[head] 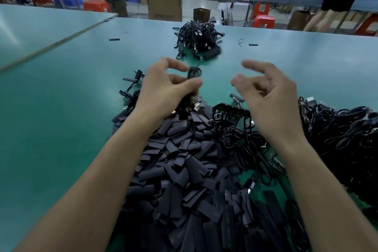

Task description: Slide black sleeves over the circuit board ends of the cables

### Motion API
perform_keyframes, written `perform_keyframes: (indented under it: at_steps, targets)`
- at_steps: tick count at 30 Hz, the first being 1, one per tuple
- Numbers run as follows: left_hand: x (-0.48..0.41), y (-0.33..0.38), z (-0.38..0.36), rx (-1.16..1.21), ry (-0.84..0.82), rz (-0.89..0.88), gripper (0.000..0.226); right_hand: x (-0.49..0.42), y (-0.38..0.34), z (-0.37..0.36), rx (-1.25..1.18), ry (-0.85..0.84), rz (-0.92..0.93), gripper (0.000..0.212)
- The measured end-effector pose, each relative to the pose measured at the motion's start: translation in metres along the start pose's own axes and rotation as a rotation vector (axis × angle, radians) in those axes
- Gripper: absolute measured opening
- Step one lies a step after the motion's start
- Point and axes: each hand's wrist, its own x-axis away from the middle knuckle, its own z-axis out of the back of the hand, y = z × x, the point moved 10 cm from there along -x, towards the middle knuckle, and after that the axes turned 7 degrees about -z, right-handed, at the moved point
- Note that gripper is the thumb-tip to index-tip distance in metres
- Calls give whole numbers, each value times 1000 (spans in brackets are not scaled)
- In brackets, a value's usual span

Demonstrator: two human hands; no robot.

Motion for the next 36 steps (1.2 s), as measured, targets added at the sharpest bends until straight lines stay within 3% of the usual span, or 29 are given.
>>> perform_keyframes:
  at_steps: [2, 5, 10, 17, 20, 23, 25, 27, 36]
  targets:
    - [-3, -9, 29, -42, 219, 7, 33, 1, 5, -13, 177, -120, -8, 34]
    - [-5, -28, 60, -139, 422, 20, 27, 7, 15, -31, 462, -272, -14, 30]
    - [-22, -55, 86, -185, 582, 80, 13, 4, 26, -31, 549, -238, -62, 18]
    - [-37, -75, 72, -539, 278, 231, 38, 0, 26, -27, 405, -251, -65, 11]
    - [-29, -35, 55, -738, 285, 1, 29, 1, 27, -33, 373, -299, -60, 6]
    - [-18, -10, 13, -369, 86, -134, 8, 3, 27, -37, 364, -332, -47, 3]
    - [-6, -6, -22, -153, -154, -94, 13, 2, 26, -37, 362, -335, -41, 2]
    - [4, -3, -45, -91, -302, -99, 16, 2, 24, -37, 352, -336, -32, 4]
    - [11, -2, -50, -65, -347, -126, 9, 5, 20, -46, 244, -389, -6, 11]
